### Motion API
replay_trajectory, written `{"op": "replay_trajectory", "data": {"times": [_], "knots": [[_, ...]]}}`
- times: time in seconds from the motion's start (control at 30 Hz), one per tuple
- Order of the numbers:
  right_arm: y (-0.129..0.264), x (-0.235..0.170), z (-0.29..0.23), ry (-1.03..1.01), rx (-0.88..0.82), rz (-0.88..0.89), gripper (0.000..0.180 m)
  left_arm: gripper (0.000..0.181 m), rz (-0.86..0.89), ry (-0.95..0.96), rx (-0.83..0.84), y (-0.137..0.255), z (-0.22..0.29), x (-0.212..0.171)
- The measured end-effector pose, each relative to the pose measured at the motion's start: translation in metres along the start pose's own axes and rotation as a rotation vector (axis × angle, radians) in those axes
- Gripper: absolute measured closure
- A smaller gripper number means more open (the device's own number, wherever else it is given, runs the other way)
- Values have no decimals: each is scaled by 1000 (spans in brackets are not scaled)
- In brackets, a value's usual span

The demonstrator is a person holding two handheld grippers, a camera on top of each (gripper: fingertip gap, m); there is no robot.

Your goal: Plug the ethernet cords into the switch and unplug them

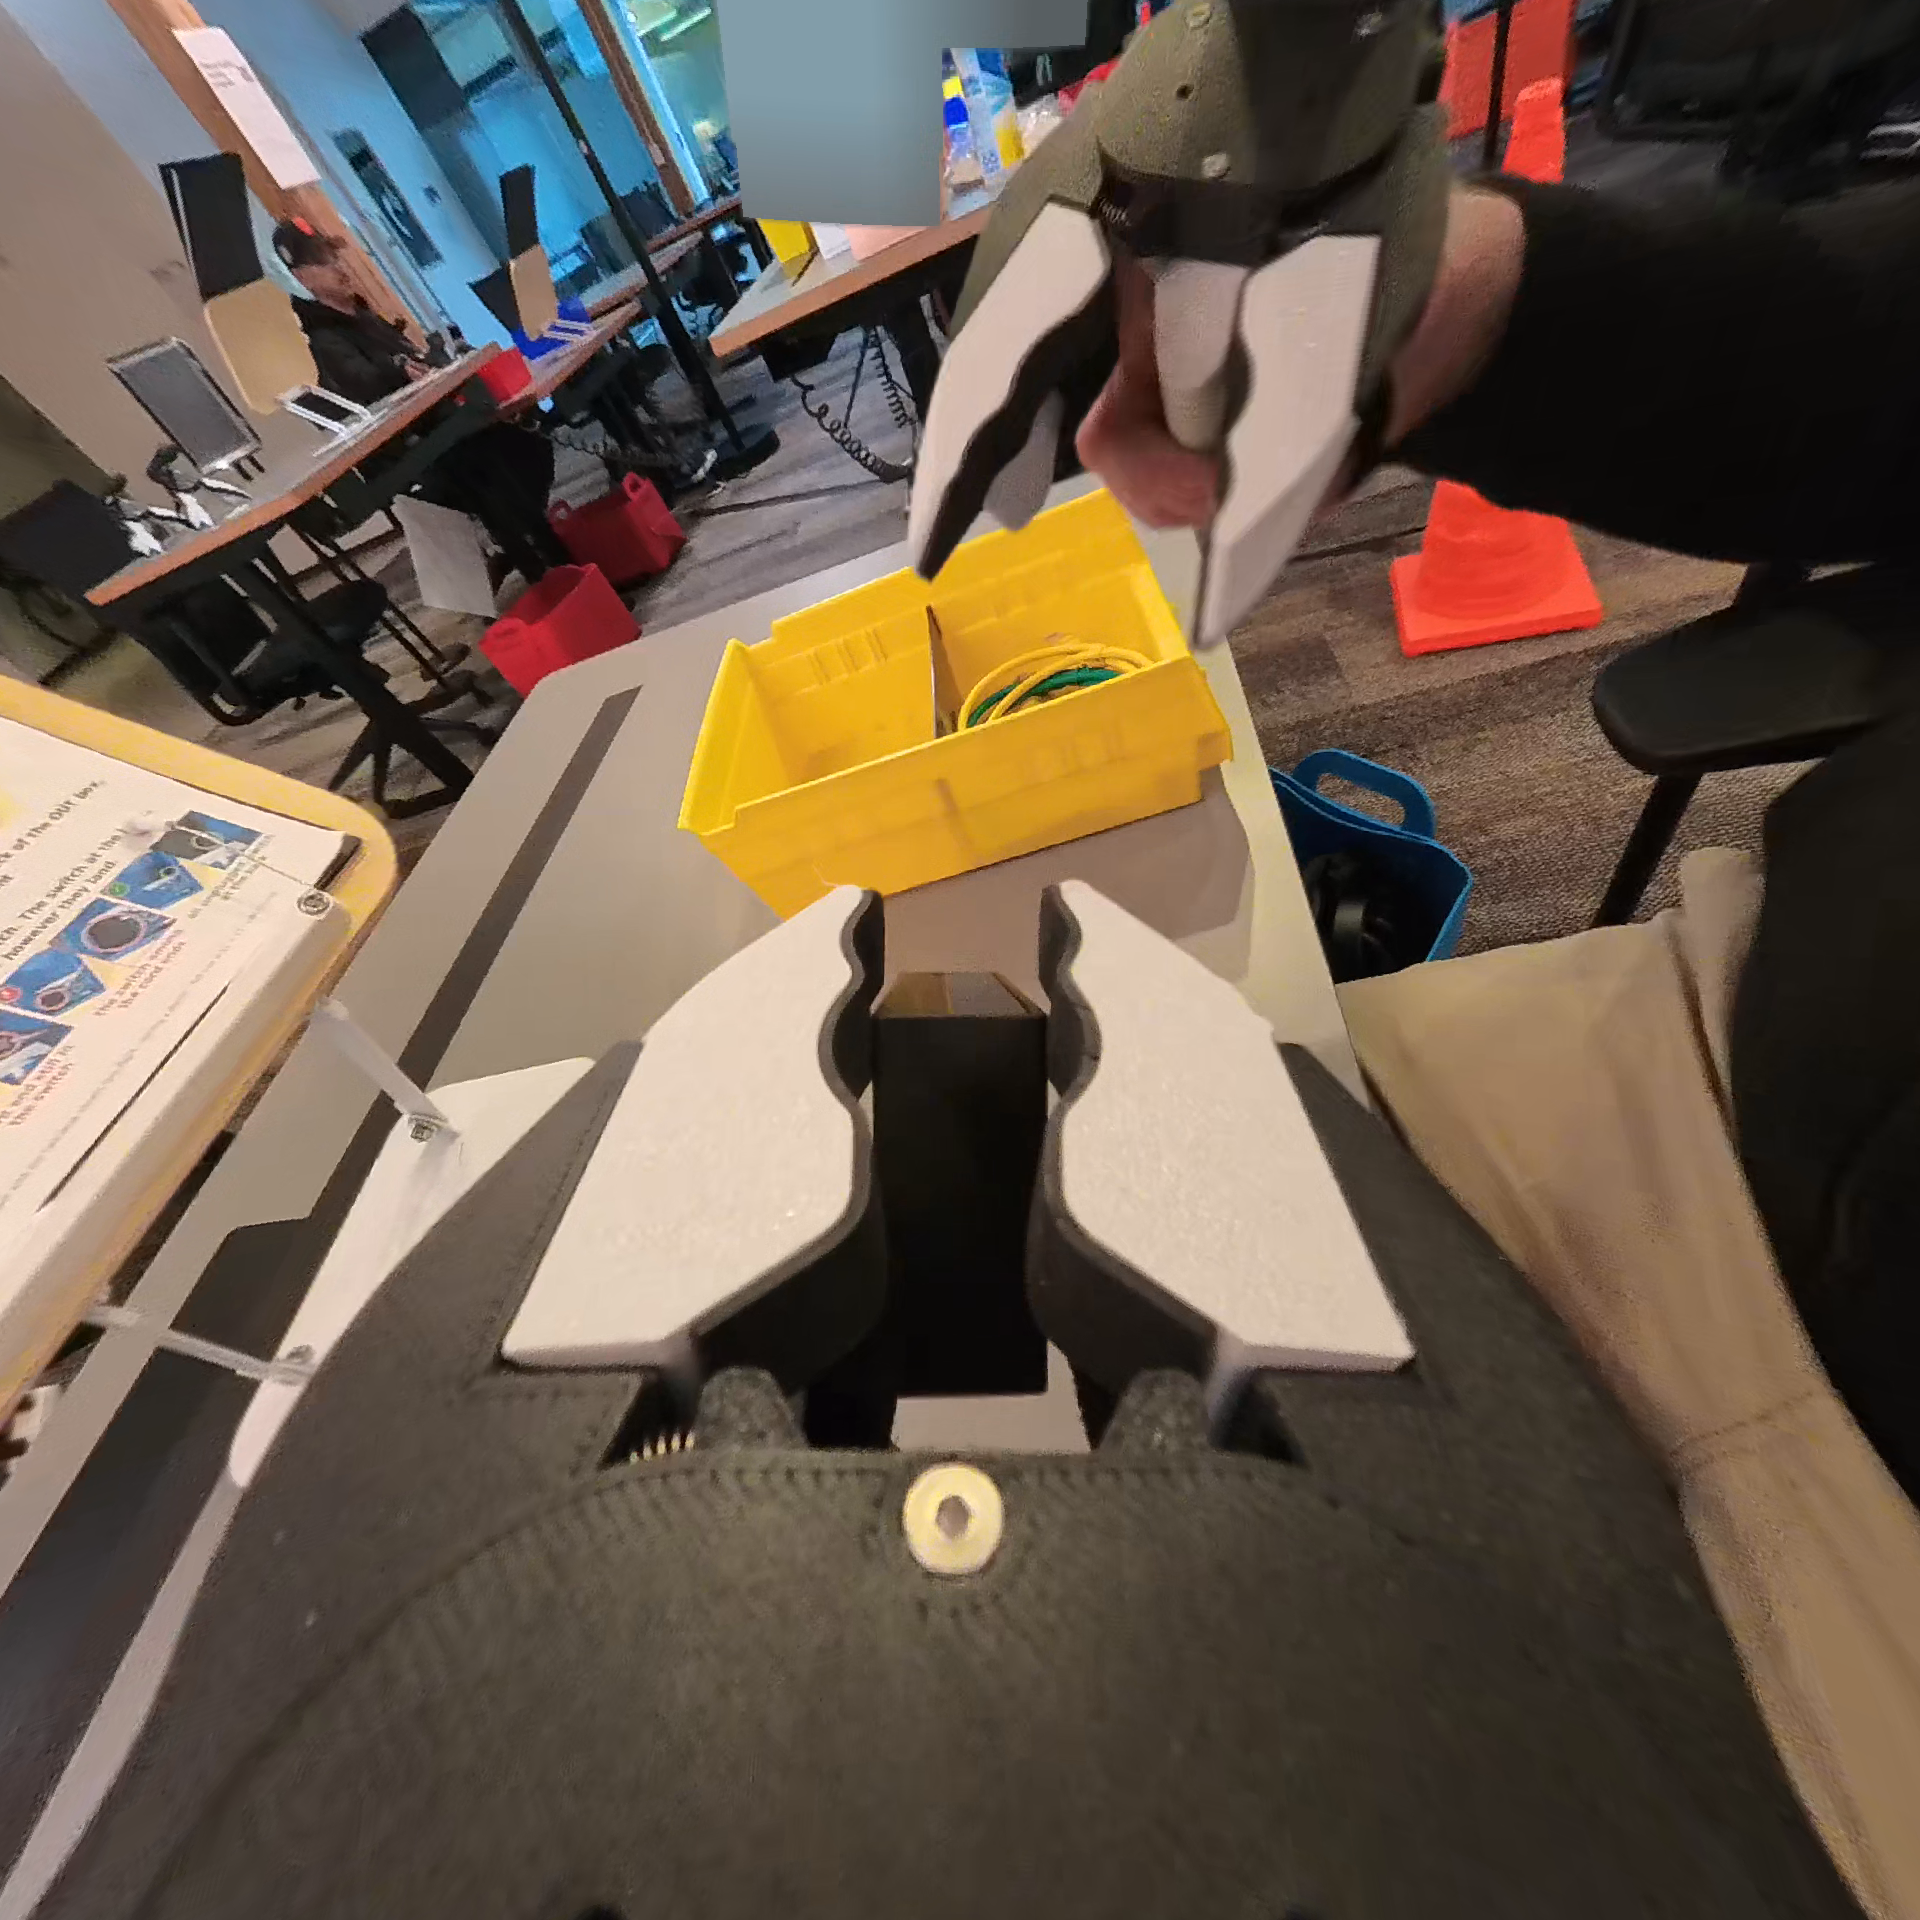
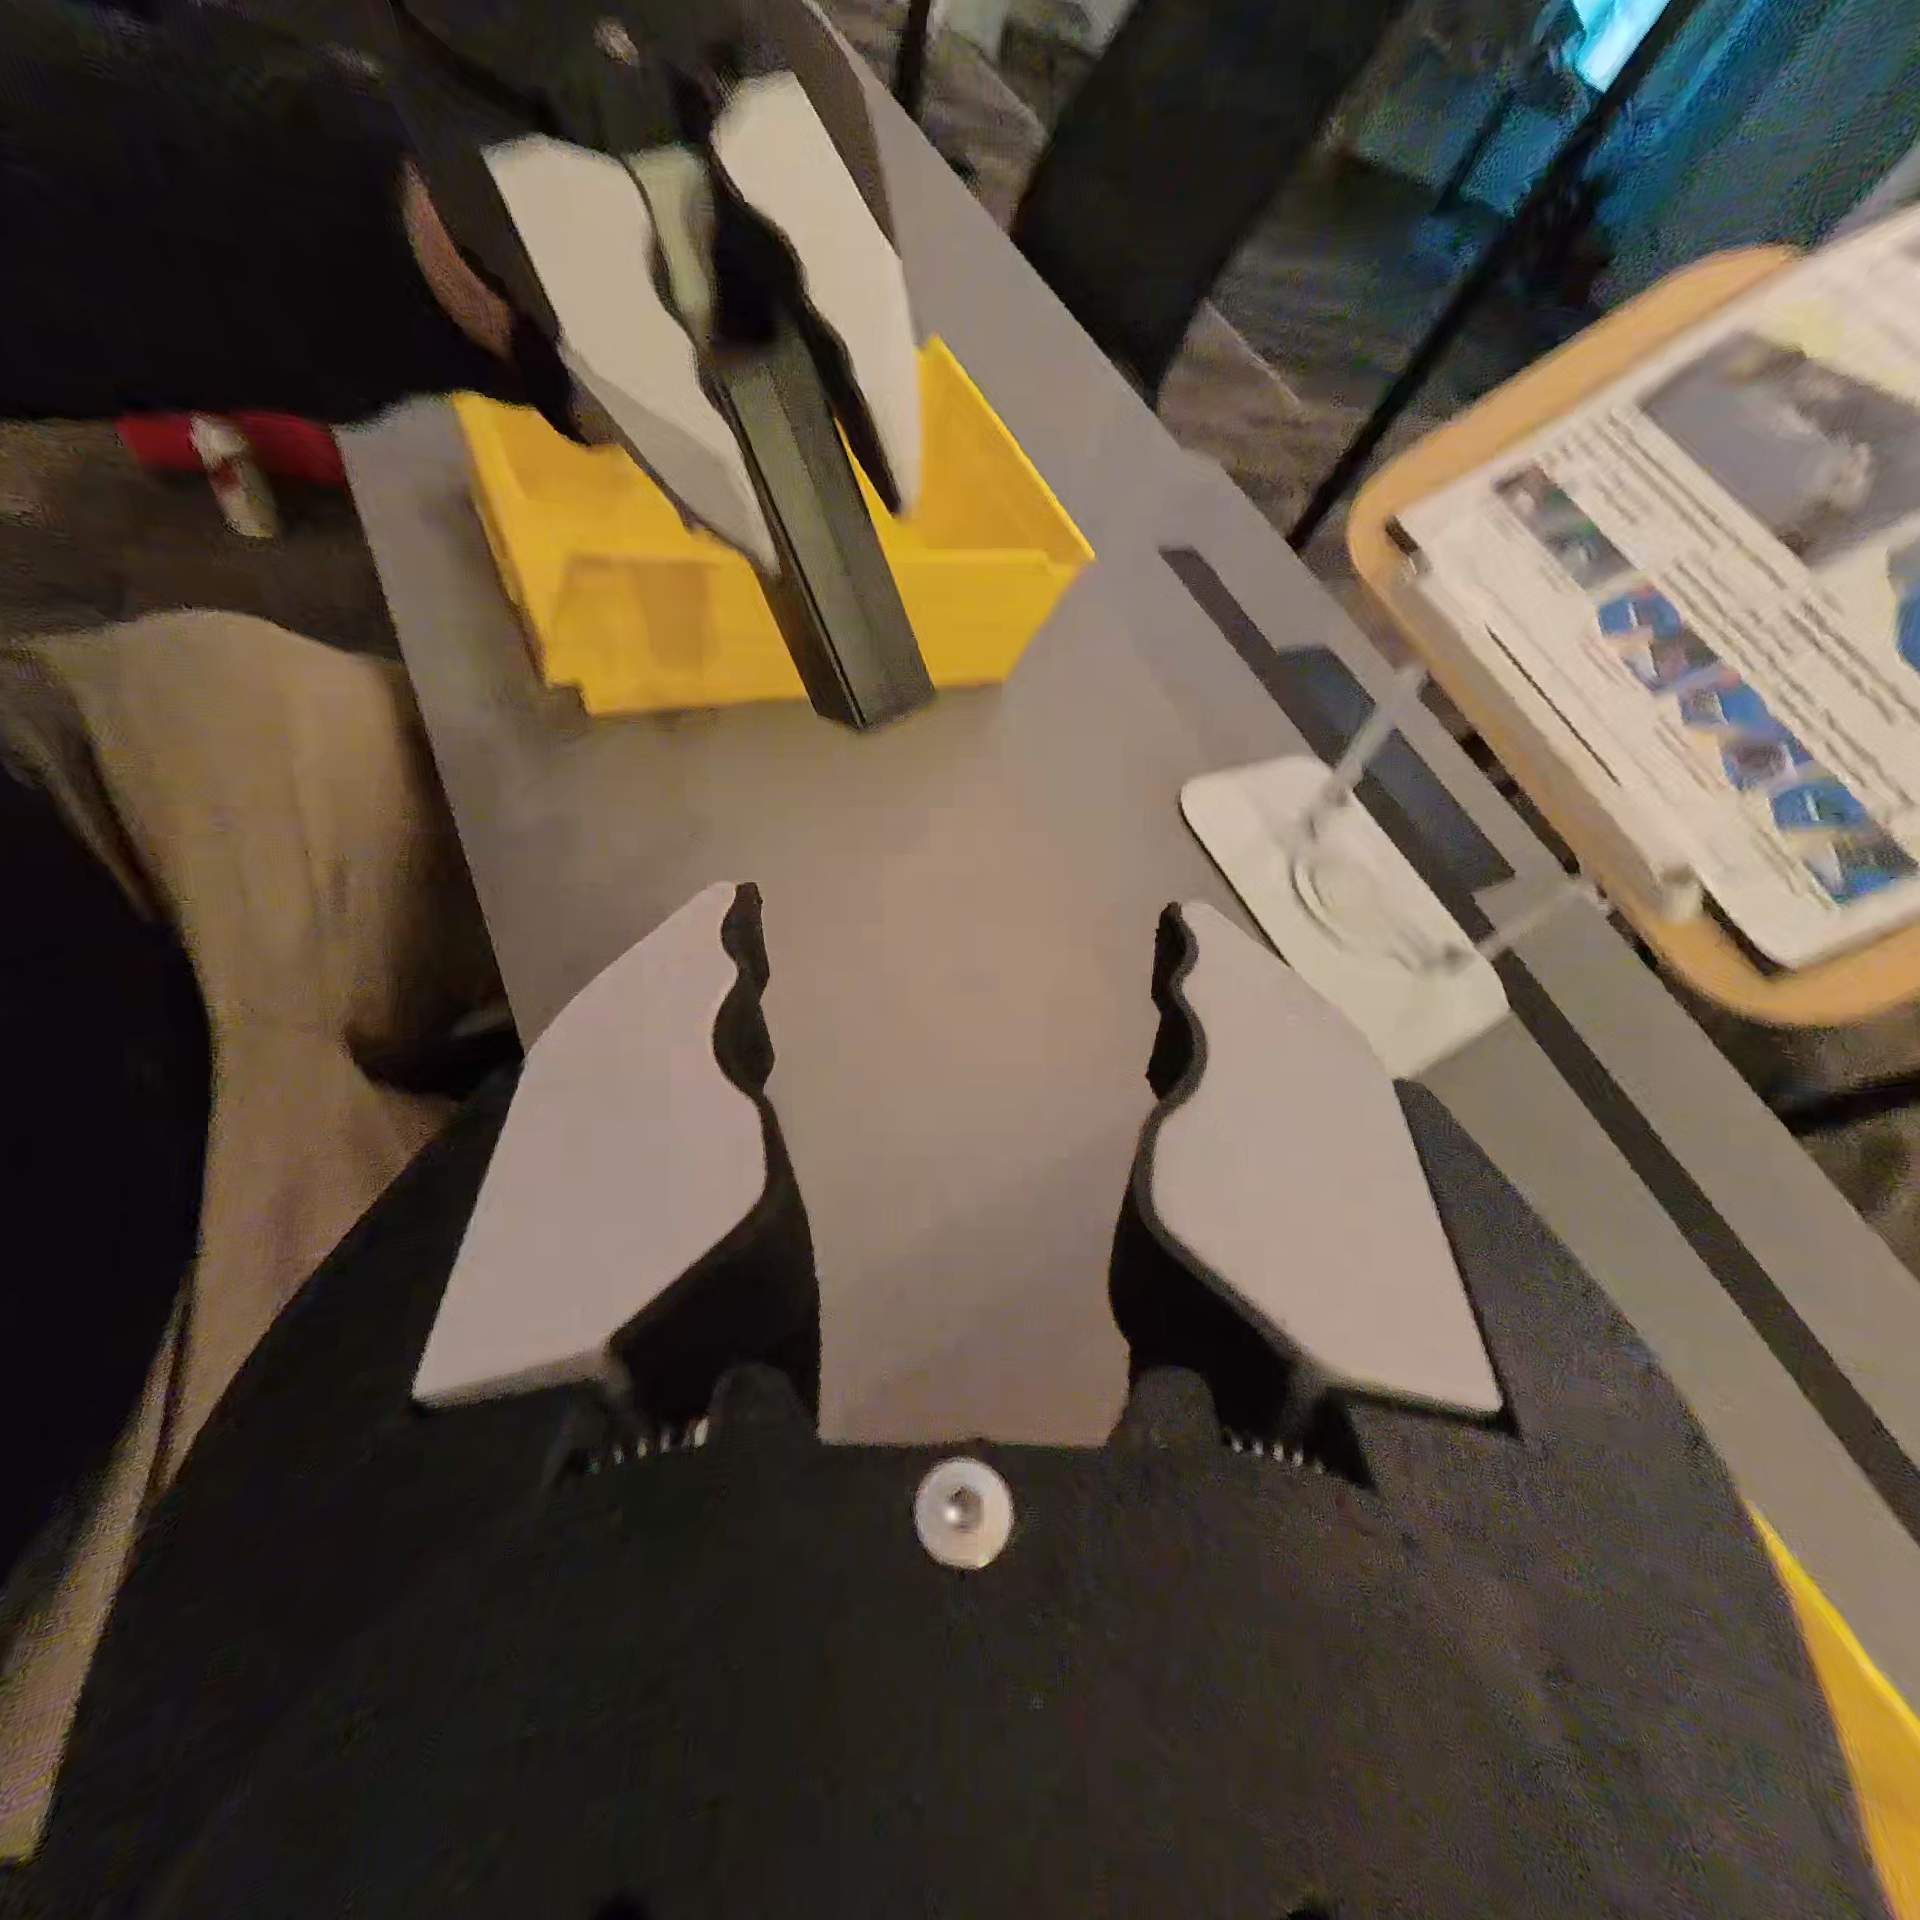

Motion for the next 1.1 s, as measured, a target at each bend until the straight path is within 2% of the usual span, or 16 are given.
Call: {"op": "replay_trajectory", "data": {"times": [0.07,0.13,0.2,0.27,0.3,0.33,0.47,0.53,0.6,0.73,0.87,0.97,1.1], "knots": [[-27,21,-31,66,96,56,105,152,17,20,-26,-4,4,0],[-54,26,-45,172,117,42,106,152,18,14,-36,-7,8,1],[-76,26,-56,243,161,34,113,152,27,7,-61,-10,14,6],[-89,24,-58,272,190,18,128,152,26,-9,-76,-12,18,9],[-90,23,-63,275,242,11,145,152,26,-14,-77,-13,19,10],[-90,22,-69,268,297,8,152,152,35,-10,-85,-13,20,11],[-89,15,-68,275,315,-34,153,152,-12,-2,-72,-15,19,3],[-79,11,-53,285,276,-65,153,134,-26,-2,-45,-10,14,5],[-68,1,-18,305,187,-103,153,132,-68,-7,4,1,4,5],[-38,-45,82,316,21,-274,153,139,-118,-24,118,28,-19,4],[-16,-125,162,318,1,-530,153,150,-91,-6,127,43,-25,8],[-15,-184,187,340,47,-683,153,150,-126,-15,154,45,-29,4],[-30,-240,199,458,80,-828,153,150,-174,-19,143,37,-28,-7]]}}
Point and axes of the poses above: each gripper's, where its closed fingertips meet, y back along the fingers, x out of its top, z = x × y across the jaws, the point moved 1 cm from there along y, back along the fingers, and after that the axes turned 11 degrees about -x, right-handed, at the moved point
